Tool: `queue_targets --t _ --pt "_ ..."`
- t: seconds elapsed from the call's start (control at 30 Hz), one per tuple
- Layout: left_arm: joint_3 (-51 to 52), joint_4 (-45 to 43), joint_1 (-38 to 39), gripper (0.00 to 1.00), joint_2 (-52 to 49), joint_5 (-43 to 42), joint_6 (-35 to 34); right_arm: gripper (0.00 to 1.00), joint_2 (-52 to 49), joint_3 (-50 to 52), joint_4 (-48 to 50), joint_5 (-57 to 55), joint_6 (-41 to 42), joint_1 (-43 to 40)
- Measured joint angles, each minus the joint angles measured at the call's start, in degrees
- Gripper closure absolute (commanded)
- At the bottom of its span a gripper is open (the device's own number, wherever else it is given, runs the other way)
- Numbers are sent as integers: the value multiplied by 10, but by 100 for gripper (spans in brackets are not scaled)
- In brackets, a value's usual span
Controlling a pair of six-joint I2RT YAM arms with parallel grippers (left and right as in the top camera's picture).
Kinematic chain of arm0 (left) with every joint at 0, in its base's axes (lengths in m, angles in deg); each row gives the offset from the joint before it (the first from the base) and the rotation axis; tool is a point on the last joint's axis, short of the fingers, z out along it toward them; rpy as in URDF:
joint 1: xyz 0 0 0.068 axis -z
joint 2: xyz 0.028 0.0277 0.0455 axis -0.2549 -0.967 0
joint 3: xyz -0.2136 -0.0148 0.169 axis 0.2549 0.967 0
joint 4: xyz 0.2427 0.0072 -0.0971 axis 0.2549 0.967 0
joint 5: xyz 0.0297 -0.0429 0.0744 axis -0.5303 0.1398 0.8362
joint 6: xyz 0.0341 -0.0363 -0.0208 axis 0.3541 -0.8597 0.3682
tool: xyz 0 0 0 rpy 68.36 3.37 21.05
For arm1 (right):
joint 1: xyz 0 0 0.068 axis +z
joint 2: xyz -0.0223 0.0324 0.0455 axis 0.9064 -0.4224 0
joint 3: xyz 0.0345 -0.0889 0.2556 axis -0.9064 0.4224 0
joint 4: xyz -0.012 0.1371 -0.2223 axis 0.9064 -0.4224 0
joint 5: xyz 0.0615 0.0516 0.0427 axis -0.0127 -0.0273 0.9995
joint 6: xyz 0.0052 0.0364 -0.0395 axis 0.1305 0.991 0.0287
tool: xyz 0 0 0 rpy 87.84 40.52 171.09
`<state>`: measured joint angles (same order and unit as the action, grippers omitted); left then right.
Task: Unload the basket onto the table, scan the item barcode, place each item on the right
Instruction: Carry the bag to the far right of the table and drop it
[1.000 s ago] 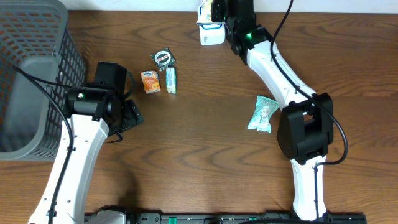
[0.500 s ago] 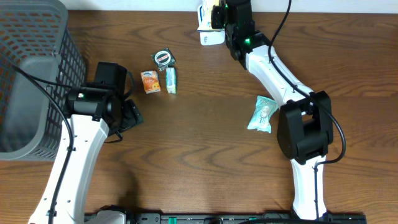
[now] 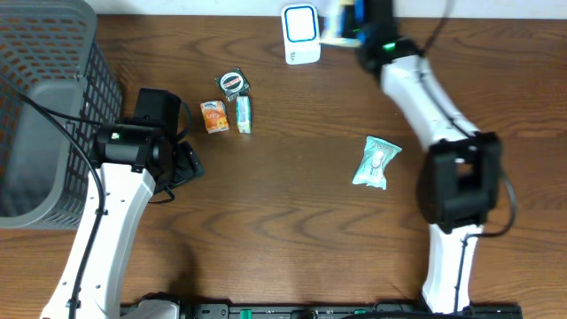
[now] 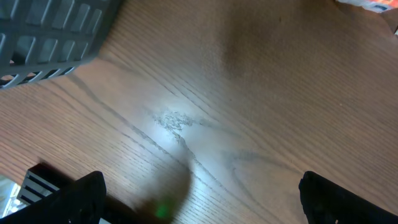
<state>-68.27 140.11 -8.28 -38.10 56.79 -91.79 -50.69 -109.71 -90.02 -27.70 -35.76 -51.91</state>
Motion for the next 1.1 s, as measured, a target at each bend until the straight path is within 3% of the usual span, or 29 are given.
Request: queue_targets --t 0.4,0.43,0.47,0.5,0.57,0.6,0.8,1.1 --pt "0 0 0 3 0 0 0 99 67 0 -241 -86 -178 -210" --pt "0 0 0 3 0 0 0 92 67 1 -252 -89 -190 -225" --pt "0 0 0 2 0 0 0 73 67 1 -258 -90 -197 -235" --pt "0 0 0 2 0 0 0 45 67 1 -264 -90 -204 -249" --pt "0 0 0 2 0 0 0 5 67 1 -275 -86 -214 -271" --pt "0 0 0 2 0 0 0 1 67 1 -282 -81 -216 -281" --pt "0 0 0 3 0 0 0 1 67 1 -315 -18 -209 -315" --pt "0 0 0 3 0 0 0 5 67 1 -360 122 -188 -289"
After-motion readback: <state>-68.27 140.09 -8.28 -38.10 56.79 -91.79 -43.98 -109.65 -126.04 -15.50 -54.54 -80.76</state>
